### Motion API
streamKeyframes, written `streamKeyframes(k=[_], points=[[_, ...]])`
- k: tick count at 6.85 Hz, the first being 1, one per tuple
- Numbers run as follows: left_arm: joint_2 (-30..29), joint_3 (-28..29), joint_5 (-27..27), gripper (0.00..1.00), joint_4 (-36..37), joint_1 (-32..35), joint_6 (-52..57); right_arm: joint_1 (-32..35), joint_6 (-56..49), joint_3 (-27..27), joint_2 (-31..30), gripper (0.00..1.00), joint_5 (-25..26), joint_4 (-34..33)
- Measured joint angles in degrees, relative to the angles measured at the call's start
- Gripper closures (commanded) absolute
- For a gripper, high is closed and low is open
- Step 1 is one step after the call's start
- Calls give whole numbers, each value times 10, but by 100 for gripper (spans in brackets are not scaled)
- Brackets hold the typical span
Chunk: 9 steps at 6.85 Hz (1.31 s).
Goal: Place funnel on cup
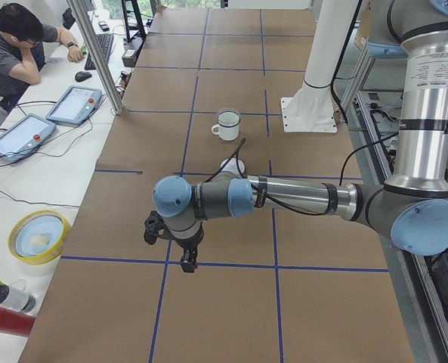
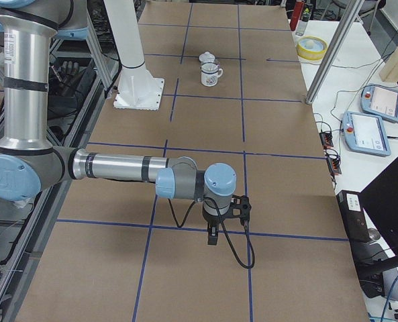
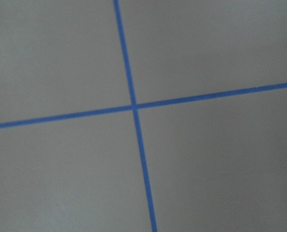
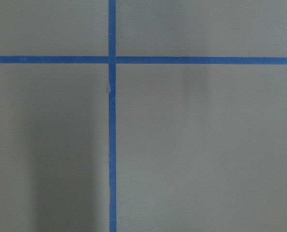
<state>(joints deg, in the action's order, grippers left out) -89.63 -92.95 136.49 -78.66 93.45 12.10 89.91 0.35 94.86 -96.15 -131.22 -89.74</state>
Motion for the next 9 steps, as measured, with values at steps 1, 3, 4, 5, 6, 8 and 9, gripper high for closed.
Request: streamKeyframes(k=[1, 3, 4, 5, 6, 8, 9], points=[[11, 10, 5, 0, -16, 2, 1, 0, 0, 0, 0, 0, 0, 0], [12, 10, 4, 0, -22, 2, 0, 0, 0, 1, 0, 0, 0, 0], [14, 7, 2, 0, -22, 1, 0, 0, 0, 1, 0, 0, 0, 0], [14, 5, 2, 0, -23, 1, 1, 0, 0, 1, 0, 0, 0, 0], [12, 3, 2, 0, -25, 0, 1, 0, 0, 1, 0, 0, 0, 0], [11, 0, 3, 0, -25, 0, 2, 0, 0, 0, 0, 0, 0, 0], [10, -3, 3, 0, -25, 0, 1, 0, 0, 0, 0, 0, 0, 0]])
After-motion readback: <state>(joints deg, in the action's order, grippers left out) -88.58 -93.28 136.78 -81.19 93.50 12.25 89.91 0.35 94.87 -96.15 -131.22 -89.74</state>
